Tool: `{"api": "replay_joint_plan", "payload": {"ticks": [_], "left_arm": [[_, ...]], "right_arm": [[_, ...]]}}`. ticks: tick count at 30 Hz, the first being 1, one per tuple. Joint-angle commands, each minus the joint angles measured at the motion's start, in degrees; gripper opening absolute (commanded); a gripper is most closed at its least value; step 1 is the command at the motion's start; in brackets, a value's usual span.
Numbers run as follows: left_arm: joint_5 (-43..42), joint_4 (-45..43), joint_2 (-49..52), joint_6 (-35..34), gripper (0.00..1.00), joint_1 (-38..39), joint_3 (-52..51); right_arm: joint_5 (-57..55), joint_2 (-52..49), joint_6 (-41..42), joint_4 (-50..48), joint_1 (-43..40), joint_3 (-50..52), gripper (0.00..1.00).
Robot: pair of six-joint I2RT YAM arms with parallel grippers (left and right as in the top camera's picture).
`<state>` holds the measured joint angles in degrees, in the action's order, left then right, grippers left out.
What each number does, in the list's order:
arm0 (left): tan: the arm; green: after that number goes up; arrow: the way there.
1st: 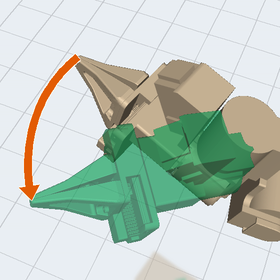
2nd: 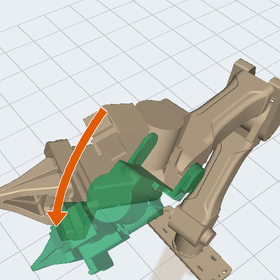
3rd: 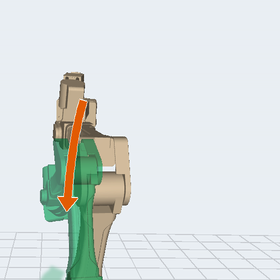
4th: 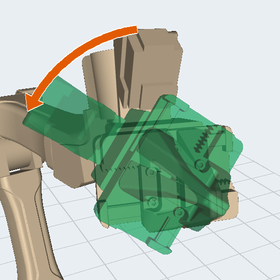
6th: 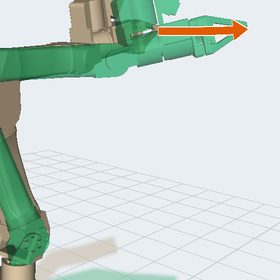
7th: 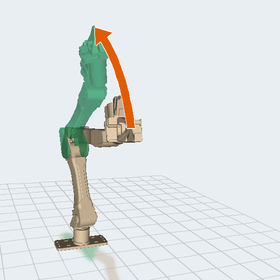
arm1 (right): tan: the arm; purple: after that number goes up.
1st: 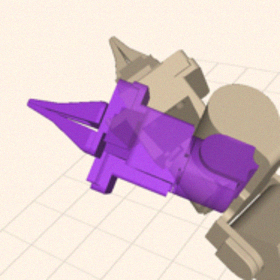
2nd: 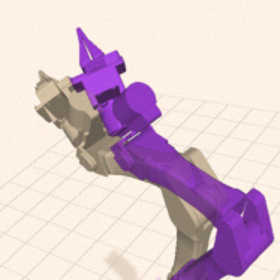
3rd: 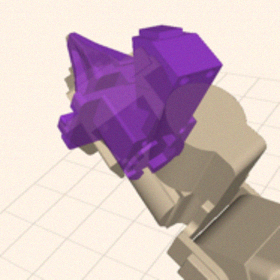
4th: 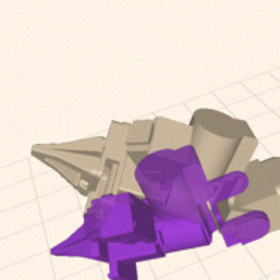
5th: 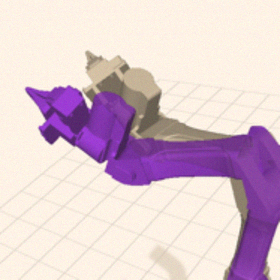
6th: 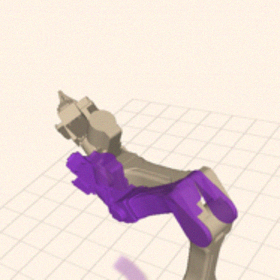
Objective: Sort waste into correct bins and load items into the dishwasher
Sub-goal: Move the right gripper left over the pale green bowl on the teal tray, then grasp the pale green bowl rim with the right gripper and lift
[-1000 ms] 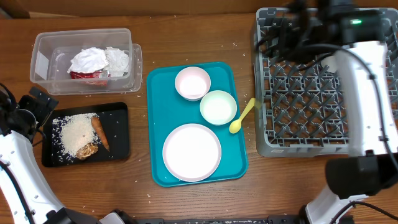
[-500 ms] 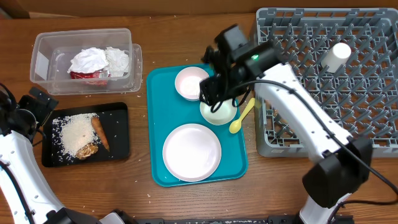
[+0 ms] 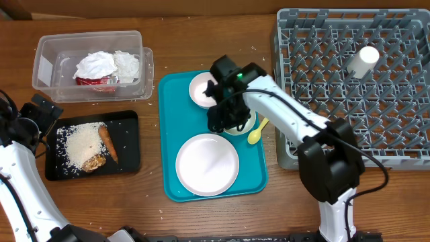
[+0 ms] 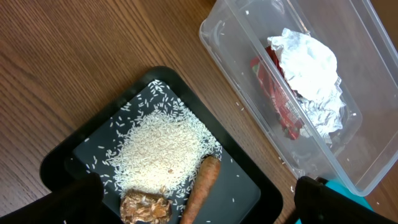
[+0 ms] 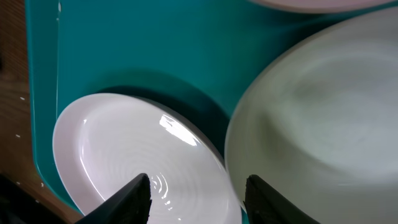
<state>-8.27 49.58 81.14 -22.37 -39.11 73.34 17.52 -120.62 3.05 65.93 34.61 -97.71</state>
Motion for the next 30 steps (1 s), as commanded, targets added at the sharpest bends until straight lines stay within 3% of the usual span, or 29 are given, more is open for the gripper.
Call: {"api": "replay_joint_plan", "payload": {"ticks": [1,10,14,22,27,30], "left_arm": [[0.3,-0.1,0.2,-0.6,1.0,-0.2,0.3],[0.3,-0.1,0.2,-0.6,1.0,-0.2,0.3],[0.3,-0.1,0.2,-0.6,1.0,-0.2,0.3],[0.3,-0.1,0.2,-0.6,1.0,-0.2,0.3],[0.3,-0.1,0.2,-0.6,1.0,-0.2,0.3],[0.3,-0.1,0.2,-0.6,1.0,-0.2,0.3]], "right_arm": [[0.5,-0.3,1.3,-0.9,0.2,0.2,0.5],[0.0,-1.8,1.7,-2.7,0.3,0.2,0.43],[0.1,-3.0,3.0,-3.0,0.3,0.2,0.34],[-1.5,-3.0,4.4,-3.6,0.3,0.2,0.31],[-1.4,-3.0,5.5,-3.5,0.3,0.2,0.08],[-0.8,-2.9,6.4,-3.0,0.4,0.1,0.06]]}}
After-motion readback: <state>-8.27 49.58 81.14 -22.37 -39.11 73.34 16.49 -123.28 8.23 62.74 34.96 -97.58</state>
